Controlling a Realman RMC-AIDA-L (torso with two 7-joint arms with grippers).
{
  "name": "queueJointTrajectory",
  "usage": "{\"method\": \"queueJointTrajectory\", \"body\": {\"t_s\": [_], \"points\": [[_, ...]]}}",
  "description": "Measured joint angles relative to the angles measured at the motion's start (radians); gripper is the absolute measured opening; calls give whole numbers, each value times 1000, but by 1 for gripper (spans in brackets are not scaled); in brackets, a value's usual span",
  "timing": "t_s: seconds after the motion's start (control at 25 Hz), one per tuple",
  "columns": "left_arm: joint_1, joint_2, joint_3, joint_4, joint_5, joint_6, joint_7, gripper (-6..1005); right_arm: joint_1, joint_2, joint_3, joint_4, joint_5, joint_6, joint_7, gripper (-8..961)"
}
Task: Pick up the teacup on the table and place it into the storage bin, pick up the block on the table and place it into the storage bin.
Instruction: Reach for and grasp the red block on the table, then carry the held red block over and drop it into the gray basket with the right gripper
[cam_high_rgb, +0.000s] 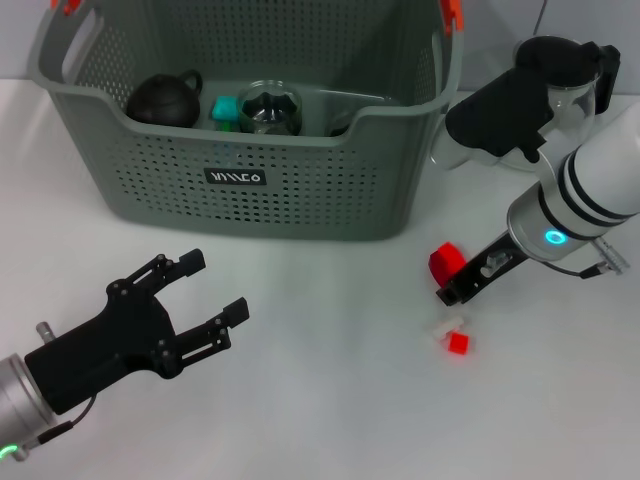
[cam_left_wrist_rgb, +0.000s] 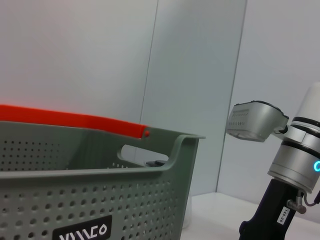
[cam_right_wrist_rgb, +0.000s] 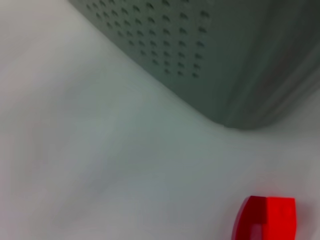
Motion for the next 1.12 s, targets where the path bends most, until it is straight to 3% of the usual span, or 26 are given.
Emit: {"method": "queueJointTrajectory", "body": {"t_s": [0.56,0.72,0.88,1.12], "points": [[0,2,0,-12,0,-12,0,843,20,1,-1,35,-6,16,0,295],[0,2,0,-12,0,-12,0,843,13,-1,3,22,-6,4,0,187],[0,2,0,-12,0,-12,0,843,-29,-4,28,-74,-1,-89,-10,161],[0,2,-2,-12,0,-12,0,843,-139,-5,146,-375,34,-351,-67,148]]}}
